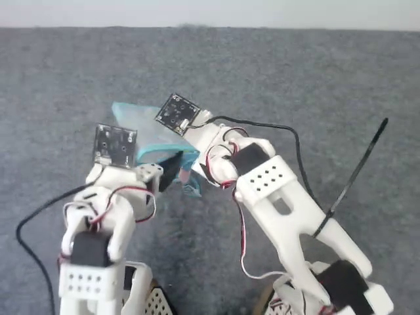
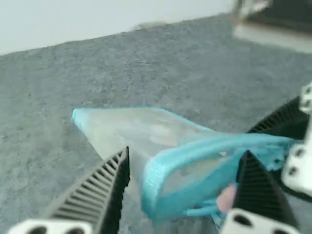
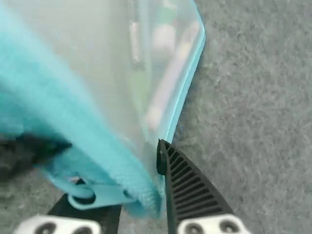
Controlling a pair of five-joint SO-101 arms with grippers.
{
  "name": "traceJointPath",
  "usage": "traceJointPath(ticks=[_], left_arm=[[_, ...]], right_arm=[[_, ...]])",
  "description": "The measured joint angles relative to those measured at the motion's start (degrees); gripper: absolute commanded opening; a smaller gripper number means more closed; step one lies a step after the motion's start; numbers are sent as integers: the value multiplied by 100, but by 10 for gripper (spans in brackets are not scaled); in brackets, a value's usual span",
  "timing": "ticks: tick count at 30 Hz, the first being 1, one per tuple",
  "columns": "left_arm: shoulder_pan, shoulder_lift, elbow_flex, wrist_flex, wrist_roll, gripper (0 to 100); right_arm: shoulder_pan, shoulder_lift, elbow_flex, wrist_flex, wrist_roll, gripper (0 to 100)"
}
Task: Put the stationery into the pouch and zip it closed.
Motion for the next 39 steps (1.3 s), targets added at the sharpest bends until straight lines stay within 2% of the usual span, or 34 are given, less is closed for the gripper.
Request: traceJointPath(ticks=[4, 9, 18, 23, 28, 36, 39], left_arm=[[158, -1125, 35, 536, -9, 344], [141, -2198, 299, 624, -18, 342], [18, -2286, 747, 519, -35, 342], [123, -2286, 958, 360, -88, 342], [598, -2286, 958, 360, -88, 342], [668, -2286, 1204, 360, -255, 340], [668, -2286, 1204, 316, -255, 310]], right_arm=[[343, 352, -369, -18, -264, 6], [712, 668, -642, 281, -422, 6], [686, 668, -1152, 1011, -404, 6], [686, 62, -1266, 1556, -387, 6], [167, -510, -1266, 1741, -387, 6], [-167, -642, -1266, 1749, -387, 7], [-343, -642, -1196, 1749, -387, 7]])
